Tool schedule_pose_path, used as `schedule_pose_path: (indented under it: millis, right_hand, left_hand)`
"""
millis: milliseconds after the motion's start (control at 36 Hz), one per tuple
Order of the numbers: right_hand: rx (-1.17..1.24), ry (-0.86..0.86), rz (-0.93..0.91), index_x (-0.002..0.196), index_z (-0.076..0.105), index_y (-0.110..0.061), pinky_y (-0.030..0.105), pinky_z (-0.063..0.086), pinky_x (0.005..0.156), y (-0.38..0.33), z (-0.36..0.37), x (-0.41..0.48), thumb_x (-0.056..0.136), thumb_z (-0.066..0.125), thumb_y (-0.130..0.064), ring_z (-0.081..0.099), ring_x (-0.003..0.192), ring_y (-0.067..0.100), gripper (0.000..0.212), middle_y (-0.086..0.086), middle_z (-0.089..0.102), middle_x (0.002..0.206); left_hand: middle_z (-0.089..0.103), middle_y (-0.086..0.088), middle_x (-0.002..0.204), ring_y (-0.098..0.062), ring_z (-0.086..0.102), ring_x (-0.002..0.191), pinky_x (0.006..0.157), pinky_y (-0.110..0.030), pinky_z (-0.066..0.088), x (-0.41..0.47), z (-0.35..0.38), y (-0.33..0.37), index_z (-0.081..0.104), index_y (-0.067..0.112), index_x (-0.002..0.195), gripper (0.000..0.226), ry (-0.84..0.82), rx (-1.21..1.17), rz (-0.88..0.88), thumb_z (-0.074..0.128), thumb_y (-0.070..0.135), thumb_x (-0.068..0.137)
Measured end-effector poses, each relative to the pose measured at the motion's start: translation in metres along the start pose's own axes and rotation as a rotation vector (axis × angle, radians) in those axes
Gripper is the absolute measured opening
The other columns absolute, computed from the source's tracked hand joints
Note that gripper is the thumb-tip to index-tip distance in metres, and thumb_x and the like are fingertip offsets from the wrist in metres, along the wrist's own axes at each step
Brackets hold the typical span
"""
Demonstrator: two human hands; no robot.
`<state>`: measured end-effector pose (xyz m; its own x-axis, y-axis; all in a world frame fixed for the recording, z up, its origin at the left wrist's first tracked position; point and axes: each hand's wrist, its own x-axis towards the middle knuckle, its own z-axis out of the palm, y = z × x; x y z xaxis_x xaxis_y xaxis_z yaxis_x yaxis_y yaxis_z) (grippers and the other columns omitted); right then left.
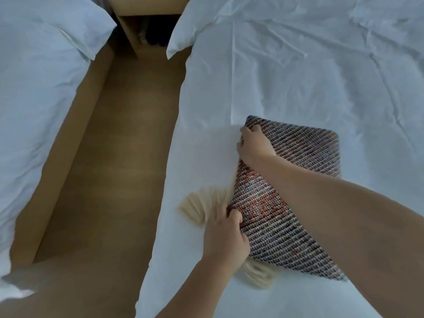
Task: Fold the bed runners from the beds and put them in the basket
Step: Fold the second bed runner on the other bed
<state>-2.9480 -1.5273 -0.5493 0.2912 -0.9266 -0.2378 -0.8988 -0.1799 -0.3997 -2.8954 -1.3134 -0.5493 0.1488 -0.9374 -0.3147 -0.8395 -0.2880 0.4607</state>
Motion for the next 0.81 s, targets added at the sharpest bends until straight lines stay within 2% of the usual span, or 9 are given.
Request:
schedule_pose_path:
  millis: [56, 111, 167, 194, 278, 361, 472, 750, 806]
  right_hand:
    - [-0.008, 0.076, -0.156, 0.13, 0.049, -0.006, 0.039, 0.044, 0.084, 0.017, 0.013, -0.002, 0.098, 0.046, -0.026, 0.051, 0.107, 0.037, 0.038, 0.016, 0.045, 0.126]
    - [-0.091, 0.136, -0.293, 0.136, 0.047, -0.007, 0.044, 0.035, 0.104, 0.029, 0.018, -0.003, 0.099, 0.042, -0.033, 0.041, 0.126, 0.036, 0.045, 0.016, 0.046, 0.136]
    - [-0.186, 0.057, -0.324, 0.147, 0.033, -0.01, 0.044, 0.016, 0.117, 0.044, 0.016, -0.003, 0.101, 0.032, -0.041, 0.022, 0.143, 0.03, 0.055, 0.012, 0.029, 0.154]
    - [-0.236, 0.0, -0.323, 0.151, 0.024, -0.012, 0.042, 0.007, 0.12, 0.051, 0.015, -0.003, 0.1, 0.026, -0.046, 0.011, 0.147, 0.026, 0.06, 0.009, 0.016, 0.159]
    - [-0.37, -0.05, -0.278, 0.154, 0.007, -0.014, 0.042, -0.004, 0.12, 0.091, 0.005, -0.002, 0.097, 0.013, -0.058, -0.005, 0.148, 0.021, 0.072, 0.005, -0.001, 0.161]
    - [-0.428, -0.037, -0.143, 0.154, 0.003, -0.014, 0.043, -0.005, 0.119, 0.138, -0.011, -0.002, 0.094, 0.009, -0.064, -0.007, 0.148, 0.023, 0.078, 0.007, -0.004, 0.161]
    - [-0.373, -0.016, 0.083, 0.153, 0.001, -0.012, 0.045, -0.005, 0.119, 0.179, -0.025, -0.011, 0.092, 0.01, -0.067, -0.009, 0.147, 0.027, 0.083, 0.011, -0.007, 0.161]
    - [-0.223, -0.068, 0.127, 0.152, -0.007, -0.008, 0.045, -0.006, 0.119, 0.165, 0.009, -0.14, 0.092, 0.008, -0.065, -0.021, 0.145, 0.028, 0.083, 0.011, -0.019, 0.158]
    - [-0.2, -0.076, 0.102, 0.152, -0.001, -0.006, 0.045, -0.005, 0.119, 0.157, 0.021, -0.173, 0.092, 0.008, -0.065, -0.018, 0.145, 0.028, 0.084, 0.011, -0.015, 0.158]
  left_hand:
    - [0.045, -0.009, 0.136, -0.03, 0.042, 0.125, 0.109, -0.045, 0.035, 0.011, 0.008, 0.004, 0.055, 0.018, 0.107, 0.034, 0.118, 0.12, 0.059, 0.048, 0.024, 0.075]
    - [0.04, -0.014, 0.146, -0.032, 0.032, 0.138, 0.115, -0.05, 0.022, 0.021, 0.014, 0.013, 0.054, 0.015, 0.124, 0.049, 0.168, 0.182, 0.144, 0.041, 0.032, 0.08]
    - [0.03, -0.014, 0.154, -0.028, 0.021, 0.144, 0.118, -0.049, 0.013, 0.033, 0.024, 0.024, 0.044, 0.013, 0.139, 0.058, 0.143, 0.237, 0.23, 0.035, 0.04, 0.088]
    - [0.023, -0.014, 0.156, -0.027, 0.014, 0.146, 0.118, -0.049, 0.008, 0.039, 0.028, 0.025, 0.036, 0.013, 0.145, 0.062, 0.112, 0.257, 0.242, 0.031, 0.044, 0.091]
    - [0.006, -0.012, 0.16, -0.026, -0.002, 0.147, 0.117, -0.048, -0.002, 0.056, 0.045, 0.026, 0.014, 0.016, 0.152, 0.07, 0.032, 0.31, 0.203, 0.018, 0.055, 0.094]
    - [0.001, -0.01, 0.16, -0.025, -0.004, 0.147, 0.118, -0.047, -0.001, 0.066, 0.049, 0.023, 0.007, 0.017, 0.153, 0.072, 0.036, 0.341, 0.156, 0.012, 0.058, 0.094]
    - [-0.001, -0.009, 0.16, -0.024, -0.006, 0.147, 0.119, -0.046, -0.001, 0.075, 0.048, 0.027, 0.002, 0.016, 0.152, 0.075, 0.045, 0.328, 0.109, 0.004, 0.06, 0.091]
    - [-0.009, -0.008, 0.16, -0.022, -0.013, 0.146, 0.118, -0.042, -0.006, 0.051, 0.046, 0.03, -0.003, 0.017, 0.152, 0.079, -0.016, 0.364, 0.04, -0.001, 0.061, 0.086]
    - [-0.012, -0.007, 0.16, -0.021, -0.016, 0.146, 0.118, -0.039, -0.008, 0.044, 0.045, 0.027, -0.005, 0.017, 0.152, 0.081, -0.033, 0.344, 0.032, -0.002, 0.062, 0.084]
